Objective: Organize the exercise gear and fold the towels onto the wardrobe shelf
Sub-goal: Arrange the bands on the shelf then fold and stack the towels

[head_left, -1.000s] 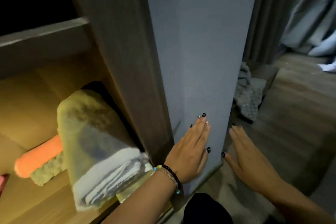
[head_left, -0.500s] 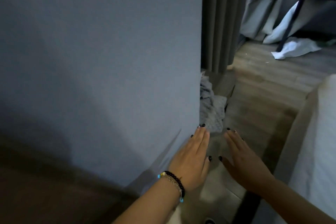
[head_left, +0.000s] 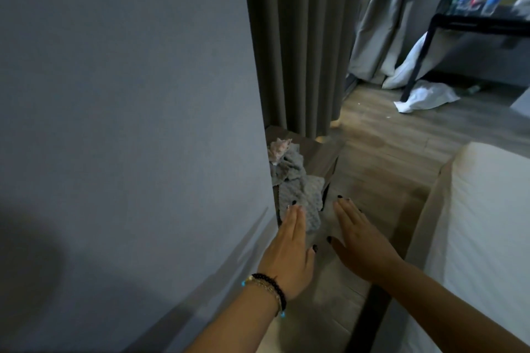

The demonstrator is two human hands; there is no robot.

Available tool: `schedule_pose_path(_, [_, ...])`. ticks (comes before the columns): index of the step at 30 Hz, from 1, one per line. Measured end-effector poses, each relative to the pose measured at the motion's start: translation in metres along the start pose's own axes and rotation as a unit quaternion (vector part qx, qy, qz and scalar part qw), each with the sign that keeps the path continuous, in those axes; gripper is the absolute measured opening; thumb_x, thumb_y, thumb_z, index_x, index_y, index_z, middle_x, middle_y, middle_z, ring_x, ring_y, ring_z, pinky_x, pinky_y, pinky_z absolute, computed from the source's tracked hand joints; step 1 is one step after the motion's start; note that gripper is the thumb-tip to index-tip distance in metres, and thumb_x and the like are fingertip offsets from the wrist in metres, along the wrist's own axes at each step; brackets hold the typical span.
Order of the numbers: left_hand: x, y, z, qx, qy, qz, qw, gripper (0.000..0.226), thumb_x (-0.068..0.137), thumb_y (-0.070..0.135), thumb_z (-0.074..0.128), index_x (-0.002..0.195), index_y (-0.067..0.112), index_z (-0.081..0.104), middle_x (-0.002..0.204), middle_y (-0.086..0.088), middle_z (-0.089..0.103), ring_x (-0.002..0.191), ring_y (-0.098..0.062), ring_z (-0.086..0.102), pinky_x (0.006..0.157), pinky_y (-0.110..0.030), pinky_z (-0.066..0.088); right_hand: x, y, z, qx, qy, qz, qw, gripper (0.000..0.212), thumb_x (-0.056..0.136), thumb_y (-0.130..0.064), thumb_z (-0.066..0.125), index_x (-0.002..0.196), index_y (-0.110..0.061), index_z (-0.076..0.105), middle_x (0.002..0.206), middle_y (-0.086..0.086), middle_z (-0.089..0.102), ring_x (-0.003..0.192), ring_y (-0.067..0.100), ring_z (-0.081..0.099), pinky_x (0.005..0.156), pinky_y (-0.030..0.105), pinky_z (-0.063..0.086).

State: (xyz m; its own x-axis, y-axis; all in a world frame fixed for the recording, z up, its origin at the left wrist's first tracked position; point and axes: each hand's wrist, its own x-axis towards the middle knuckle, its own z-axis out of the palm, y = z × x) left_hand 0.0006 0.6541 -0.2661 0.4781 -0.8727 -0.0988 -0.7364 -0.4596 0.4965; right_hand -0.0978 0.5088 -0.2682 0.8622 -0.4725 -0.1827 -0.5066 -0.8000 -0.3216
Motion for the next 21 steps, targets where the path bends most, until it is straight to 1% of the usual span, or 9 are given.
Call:
schedule_pose_path(3, [0.006,-0.003,-0.001,-0.008,-0.001,-0.005,1.000,0.074,0.103,0.029,0.037,0.151,0.013,-0.017,0.160,0.001,-0.021,0.139,-0.002,-0.021,0.112,-0.018,-0.009,-0.003,0.005,-0.007,-0.003,-0.001,0.016,1.000,0.077,0.098,-0.045,0.042,0.153,-0.016,-0.005,0.161,0.003,-0.008,0.148,0.018,-0.010,0.118,0.033,-0.002])
schedule_pose_path(5, [0.008,-0.006,0.000,-0.007,-0.012,-0.009,1.000,0.074,0.103,0.030,0.036,0.151,0.013,-0.018,0.159,0.002,-0.022,0.143,-0.006,-0.020,0.113,-0.018,-0.008,-0.008,0.011,-0.011,-0.021,-0.018,0.023,0.999,0.078,0.098,-0.047,0.041,0.152,-0.017,-0.006,0.161,0.003,-0.009,0.147,0.017,-0.010,0.115,0.030,-0.003])
schedule_pose_path(9, [0.019,-0.016,0.006,-0.021,-0.039,-0.017,0.999,0.074,0.103,0.030,0.035,0.150,0.011,-0.019,0.158,0.002,-0.024,0.146,-0.011,-0.018,0.117,-0.021,-0.006,-0.006,0.026,-0.013,-0.046,-0.053,0.050,0.996,0.078,0.098,-0.047,0.041,0.152,-0.018,-0.007,0.161,0.003,-0.011,0.148,0.019,-0.009,0.118,0.033,0.001])
schedule_pose_path(12, [0.033,-0.020,0.013,-0.025,-0.038,-0.018,0.999,0.075,0.103,0.031,0.035,0.150,0.011,-0.019,0.158,0.002,-0.024,0.146,-0.011,-0.017,0.117,-0.021,-0.004,0.012,0.035,-0.013,-0.038,-0.047,0.051,0.997,0.077,0.098,-0.046,0.042,0.153,-0.018,-0.005,0.161,0.004,-0.008,0.148,0.019,-0.008,0.117,0.033,0.000])
schedule_pose_path(16, [0.060,-0.019,0.021,-0.059,-0.048,-0.046,0.996,0.076,0.103,0.031,0.037,0.150,0.013,-0.019,0.158,0.005,-0.025,0.146,-0.010,-0.017,0.114,-0.019,-0.006,0.055,0.044,-0.018,-0.008,-0.047,0.027,0.999,0.077,0.098,-0.046,0.042,0.153,-0.018,-0.005,0.161,0.003,-0.006,0.148,0.017,-0.009,0.117,0.033,-0.001])
schedule_pose_path(18, [0.083,-0.017,0.024,-0.069,-0.049,-0.061,0.995,0.077,0.102,0.029,0.039,0.150,0.013,-0.019,0.158,0.004,-0.024,0.146,-0.011,-0.017,0.115,-0.020,-0.005,0.083,0.053,-0.025,-0.008,-0.054,0.008,0.998,0.076,0.098,-0.046,0.041,0.153,-0.018,-0.004,0.162,0.002,-0.006,0.148,0.018,-0.008,0.117,0.032,-0.002])
schedule_pose_path(21, [0.129,-0.019,0.034,-0.081,-0.029,-0.082,0.993,0.078,0.102,0.024,0.041,0.150,0.011,-0.018,0.158,0.004,-0.022,0.147,-0.012,-0.016,0.117,-0.022,-0.003,0.135,0.075,-0.034,-0.012,-0.073,-0.033,0.997,0.076,0.099,-0.044,0.040,0.153,-0.016,-0.005,0.162,0.004,-0.005,0.149,0.019,-0.007,0.118,0.031,-0.001])
